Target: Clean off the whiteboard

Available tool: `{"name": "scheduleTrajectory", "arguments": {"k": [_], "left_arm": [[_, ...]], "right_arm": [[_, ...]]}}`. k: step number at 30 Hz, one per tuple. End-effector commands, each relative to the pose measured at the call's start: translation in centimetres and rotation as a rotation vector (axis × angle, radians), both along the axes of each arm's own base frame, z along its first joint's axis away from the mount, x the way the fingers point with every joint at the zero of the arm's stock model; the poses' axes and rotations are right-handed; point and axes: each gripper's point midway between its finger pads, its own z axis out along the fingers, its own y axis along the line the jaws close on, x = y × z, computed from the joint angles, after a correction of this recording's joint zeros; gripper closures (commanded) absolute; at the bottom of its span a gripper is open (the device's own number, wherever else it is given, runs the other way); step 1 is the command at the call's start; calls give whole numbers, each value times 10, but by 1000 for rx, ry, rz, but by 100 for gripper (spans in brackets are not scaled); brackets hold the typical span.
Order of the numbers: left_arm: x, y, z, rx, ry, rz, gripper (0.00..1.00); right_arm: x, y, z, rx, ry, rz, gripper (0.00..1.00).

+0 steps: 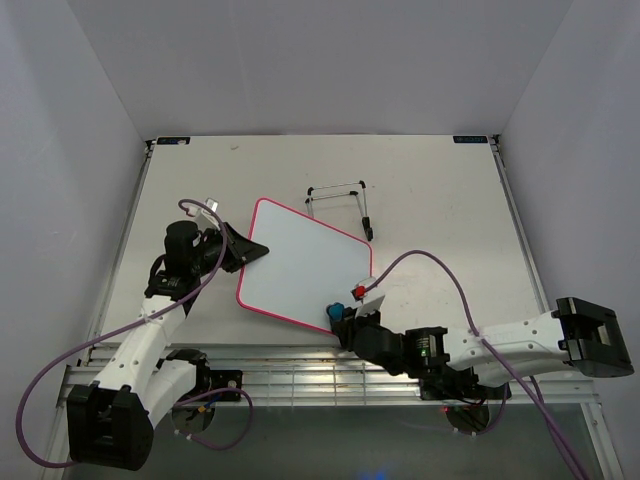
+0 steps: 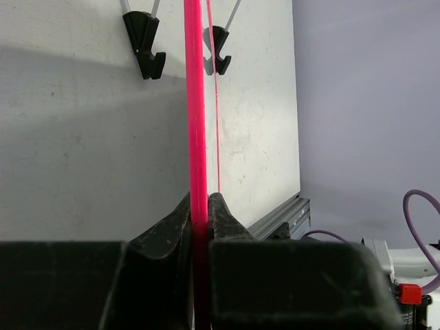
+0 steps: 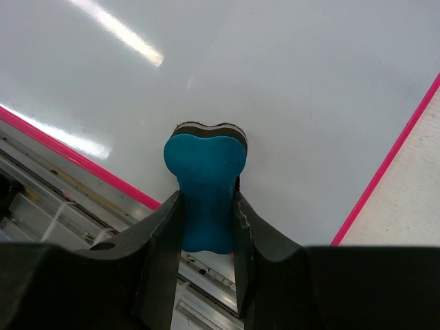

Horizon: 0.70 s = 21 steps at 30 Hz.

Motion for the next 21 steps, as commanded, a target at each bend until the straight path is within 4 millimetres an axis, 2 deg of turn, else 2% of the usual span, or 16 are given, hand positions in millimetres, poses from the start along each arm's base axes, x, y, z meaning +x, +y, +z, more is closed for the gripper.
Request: {"name": "scheduleTrajectory", "arguments": {"k": [1, 4, 6, 7, 8, 9, 10, 11, 12, 13, 14, 15, 16, 18, 19, 21], "left_arm": [[6, 1, 18, 10, -112, -3, 100], [4, -3, 22, -4, -133, -28, 100], [0, -6, 28, -26, -154, -52, 100], [-2, -8, 37, -47, -185, -60, 100], [-2, -8, 42, -50, -207, -61, 100], [-3, -9, 49, -64, -221, -62, 100], [-4, -9, 54, -72, -235, -60, 100], [-5, -9, 59, -81, -243, -59, 100], [-5, -10, 67, -102, -256, -54, 100], [-5, -10, 73, -115, -262, -53, 100], [-5, -10, 78, -128, -265, -50, 100], [-5, -12, 92, -158, -277, -49, 100], [-5, -12, 99, -174, -281, -47, 100], [-4, -14, 118, -210, -312, -53, 100], [-4, -15, 133, -231, -326, -55, 100], [1, -15, 146, -238, -344, -47, 100]], "right_arm": [[-1, 15, 39, 137, -5, -5, 87], [8, 5, 60, 133, -47, -36, 87], [25, -7, 71, 112, -23, -82, 87], [55, -35, 68, 60, 6, -181, 86], [67, -50, 57, 18, 52, -208, 86], [69, -56, 48, -1, 134, -164, 85], [77, -75, 38, -48, 166, -183, 85], [102, -108, 33, -93, 181, -275, 86], [107, -121, 29, -110, 204, -287, 86], [119, -149, 25, -122, 220, -372, 86], [122, -160, 22, -146, 223, -367, 86], [119, -161, 12, -134, 280, -335, 85], [126, -180, 5, -133, 311, -390, 85], [122, -188, -14, -158, 382, -367, 81], [120, -196, -31, -189, 442, -383, 80], [115, -195, -50, -224, 513, -363, 79]]}}
